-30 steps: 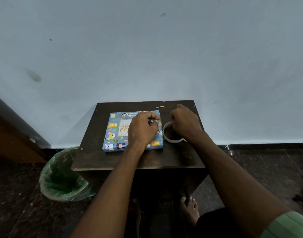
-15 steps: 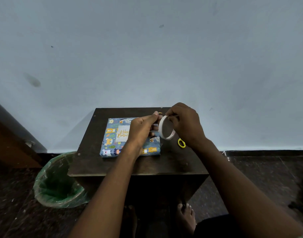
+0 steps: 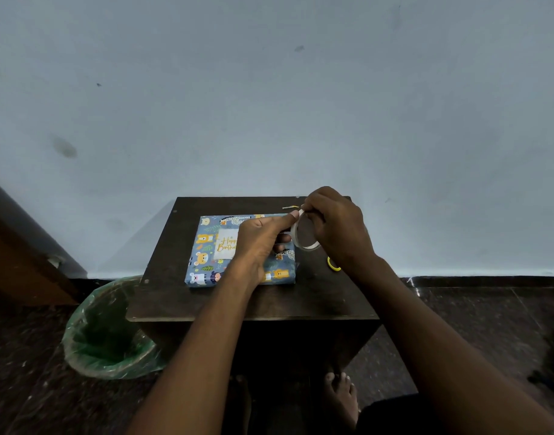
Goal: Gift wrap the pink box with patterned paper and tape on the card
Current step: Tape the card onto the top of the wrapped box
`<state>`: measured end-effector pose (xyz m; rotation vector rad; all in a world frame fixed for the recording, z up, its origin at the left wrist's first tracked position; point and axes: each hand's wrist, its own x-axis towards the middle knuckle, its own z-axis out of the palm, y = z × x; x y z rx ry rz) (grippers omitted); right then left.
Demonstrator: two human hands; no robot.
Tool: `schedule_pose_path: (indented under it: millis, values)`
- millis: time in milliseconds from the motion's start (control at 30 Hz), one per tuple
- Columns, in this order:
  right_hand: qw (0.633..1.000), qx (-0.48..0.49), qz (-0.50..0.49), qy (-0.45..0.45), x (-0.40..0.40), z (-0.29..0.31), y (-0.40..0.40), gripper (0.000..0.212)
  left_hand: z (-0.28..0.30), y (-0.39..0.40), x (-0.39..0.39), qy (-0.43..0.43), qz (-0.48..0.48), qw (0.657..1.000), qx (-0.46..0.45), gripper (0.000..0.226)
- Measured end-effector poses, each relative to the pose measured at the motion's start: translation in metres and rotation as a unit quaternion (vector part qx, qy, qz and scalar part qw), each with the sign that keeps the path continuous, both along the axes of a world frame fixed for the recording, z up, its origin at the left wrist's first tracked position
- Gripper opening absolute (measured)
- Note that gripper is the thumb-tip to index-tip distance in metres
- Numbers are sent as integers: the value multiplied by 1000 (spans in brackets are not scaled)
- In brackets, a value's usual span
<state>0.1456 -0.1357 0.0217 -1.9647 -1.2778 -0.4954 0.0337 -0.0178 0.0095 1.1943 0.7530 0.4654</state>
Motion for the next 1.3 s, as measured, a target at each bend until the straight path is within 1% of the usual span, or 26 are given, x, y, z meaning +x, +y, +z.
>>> schedule_pose_path:
  millis: [67, 133, 200, 267, 333, 433, 500, 600, 733, 833, 933, 1000, 1100, 1300]
  values:
    - [1000, -4, 2, 4, 0, 0, 0, 12, 1, 0, 0, -13, 8, 1000, -23, 14]
    - [1000, -8, 2, 4, 0, 0, 0, 12, 2, 0, 0, -20, 13, 999, -39, 9]
    - [1000, -9, 4, 7, -1, -1, 0, 11, 1, 1, 0, -27, 14, 999, -37, 8]
    - [1000, -8, 3, 28, -1, -1, 2, 13, 1, -1, 0, -43, 14, 999, -26, 15]
    - [998, -8, 1, 61, 1, -2, 3, 15, 1, -1, -1, -61, 22, 998, 4, 18]
    - [994, -26, 6, 101, 3, -1, 3, 17, -2, 0, 0, -64, 35, 993, 95, 12]
    - [990, -40, 8, 137, 3, 0, 2, 19, -3, -1, 1, -64, 40, 989, 124, 10]
    - [981, -64, 3, 181, 2, 0, 3, 23, -1, -4, 2, -78, 44, 989, 115, 10]
    - [968, -108, -8, 225, 4, 1, 2, 33, 2, -2, 4, -108, 55, 991, 61, 7]
    - [961, -130, -21, 244, 5, 1, -1, 36, 4, 0, 2, -104, 22, 992, 66, 8]
    - [954, -143, -31, 262, 6, -2, -2, 23, 4, 2, -2, -82, -64, 990, 99, 25]
    - [949, -152, -42, 272, 8, -3, -4, 13, 6, 2, -4, -69, -96, 987, 106, 32]
    - [946, -159, -45, 277, 9, -1, -7, 9, 9, 0, -5, -63, -104, 986, 115, 32]
    - [941, -165, -64, 290, 7, 2, -9, 10, 8, -3, -6, -50, -100, 989, 95, 36]
